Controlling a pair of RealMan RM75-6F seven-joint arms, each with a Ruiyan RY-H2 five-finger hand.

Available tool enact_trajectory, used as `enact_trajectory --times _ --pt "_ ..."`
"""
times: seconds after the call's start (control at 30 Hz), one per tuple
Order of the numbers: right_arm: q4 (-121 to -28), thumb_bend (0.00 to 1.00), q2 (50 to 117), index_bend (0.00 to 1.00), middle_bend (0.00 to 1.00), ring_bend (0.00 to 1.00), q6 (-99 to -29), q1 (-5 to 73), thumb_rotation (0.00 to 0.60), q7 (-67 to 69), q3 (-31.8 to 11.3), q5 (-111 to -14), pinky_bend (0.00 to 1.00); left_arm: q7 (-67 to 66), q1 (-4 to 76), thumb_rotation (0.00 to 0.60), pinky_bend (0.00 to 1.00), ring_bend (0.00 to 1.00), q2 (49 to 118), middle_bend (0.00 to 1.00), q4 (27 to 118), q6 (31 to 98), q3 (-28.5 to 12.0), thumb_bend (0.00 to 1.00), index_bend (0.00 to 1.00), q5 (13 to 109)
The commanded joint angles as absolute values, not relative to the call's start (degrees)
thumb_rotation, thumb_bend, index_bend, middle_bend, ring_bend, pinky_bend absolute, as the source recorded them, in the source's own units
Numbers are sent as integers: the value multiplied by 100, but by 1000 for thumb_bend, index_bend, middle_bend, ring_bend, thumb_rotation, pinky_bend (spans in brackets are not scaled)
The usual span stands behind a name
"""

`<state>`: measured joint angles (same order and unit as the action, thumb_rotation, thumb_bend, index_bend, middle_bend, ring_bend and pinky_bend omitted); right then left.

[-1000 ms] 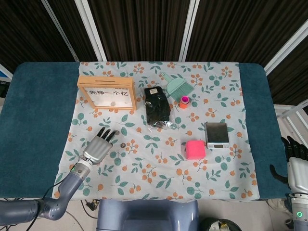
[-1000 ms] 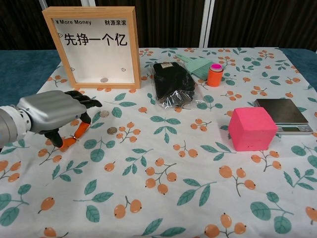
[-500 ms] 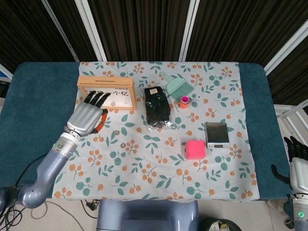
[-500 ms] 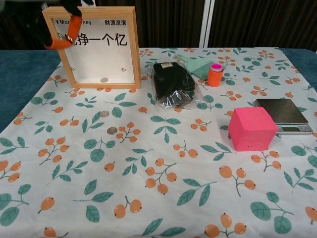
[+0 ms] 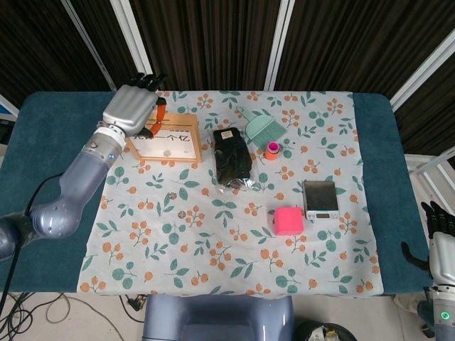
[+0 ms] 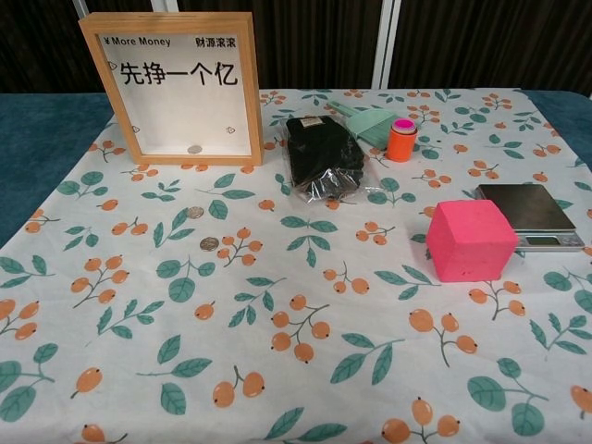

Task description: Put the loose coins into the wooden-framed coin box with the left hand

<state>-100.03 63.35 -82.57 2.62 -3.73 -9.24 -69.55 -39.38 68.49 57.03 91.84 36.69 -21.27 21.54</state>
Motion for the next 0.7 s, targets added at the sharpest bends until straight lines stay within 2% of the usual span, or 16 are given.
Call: enact_trajectory --times 0.03,0.23,0.4,0.7 --pt "-10000 394 6340 89 26 0 -8249 266 600 -380 -926 -6945 0 -3943 7328 600 0 0 5958 4 8426 3342 -1854 594 660 1642" --pt "-9976 395 6346 90 26 0 -8250 279 600 -369 -937 -6963 0 -3957 7645 600 0 0 6410 4 7528 3130 -1393 594 660 1255" --pt "-9959 395 6356 89 26 0 -8274 274 600 -385 -947 -6949 0 -3819 7828 600 0 0 6762 3 6884 2685 -1074 594 660 959" --pt "-9924 394 6355 89 26 0 -8254 287 600 -394 -979 -6883 0 -3504 7973 600 0 0 7019 3 6437 2353 -742 594 660 1087"
